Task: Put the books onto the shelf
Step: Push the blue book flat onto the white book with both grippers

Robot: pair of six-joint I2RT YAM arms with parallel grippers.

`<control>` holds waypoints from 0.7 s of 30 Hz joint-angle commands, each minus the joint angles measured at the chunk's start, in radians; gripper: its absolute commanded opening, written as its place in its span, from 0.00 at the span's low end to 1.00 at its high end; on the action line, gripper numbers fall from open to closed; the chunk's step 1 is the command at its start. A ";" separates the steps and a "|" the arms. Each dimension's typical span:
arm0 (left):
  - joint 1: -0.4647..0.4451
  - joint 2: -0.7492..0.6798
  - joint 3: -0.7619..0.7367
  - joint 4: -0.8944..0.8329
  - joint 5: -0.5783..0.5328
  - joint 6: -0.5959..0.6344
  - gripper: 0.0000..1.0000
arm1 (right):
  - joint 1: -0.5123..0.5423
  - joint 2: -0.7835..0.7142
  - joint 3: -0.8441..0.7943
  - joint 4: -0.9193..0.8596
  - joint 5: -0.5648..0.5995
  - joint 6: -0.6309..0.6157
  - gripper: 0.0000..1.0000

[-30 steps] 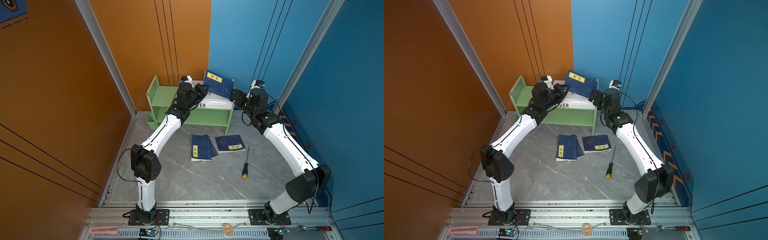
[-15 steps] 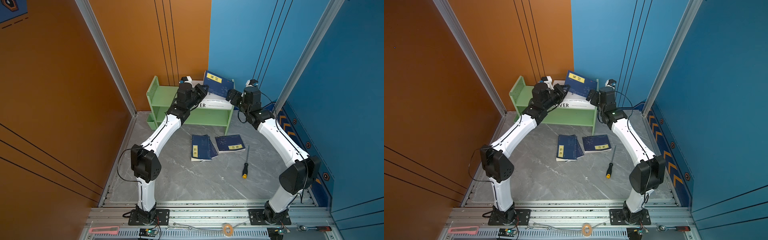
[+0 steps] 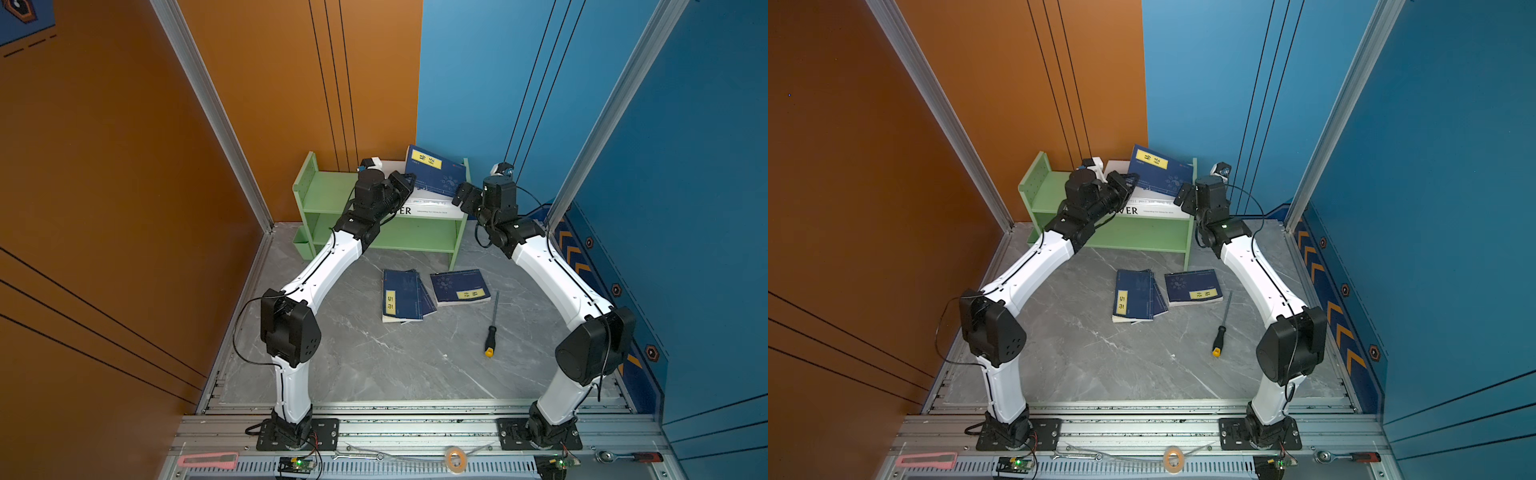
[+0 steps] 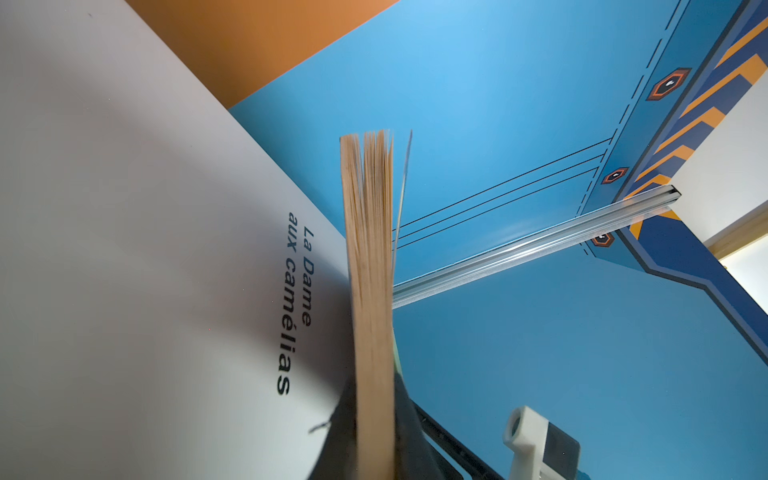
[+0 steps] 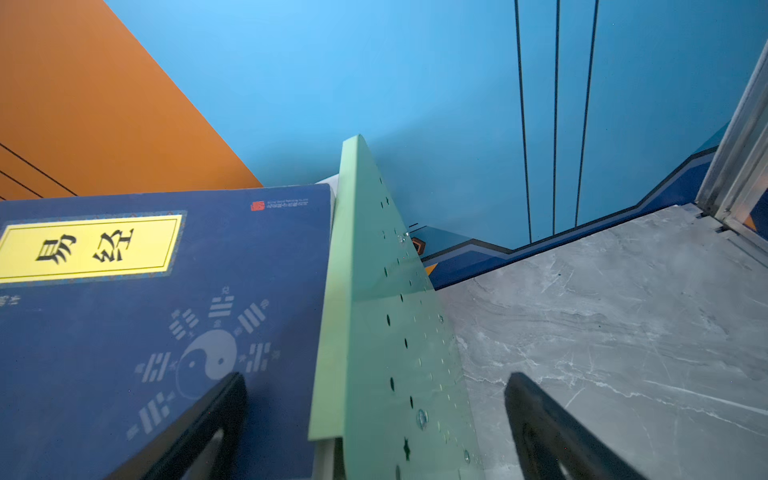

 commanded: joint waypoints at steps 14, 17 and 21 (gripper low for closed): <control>0.075 -0.058 0.010 -0.071 0.032 0.068 0.49 | 0.000 -0.035 -0.053 -0.060 0.033 -0.003 0.97; 0.081 -0.065 0.000 -0.069 0.037 0.073 0.50 | 0.001 -0.037 -0.055 -0.062 0.030 0.000 0.97; 0.083 -0.079 -0.003 -0.079 0.033 0.108 0.52 | 0.004 -0.039 -0.051 -0.062 0.023 0.002 0.97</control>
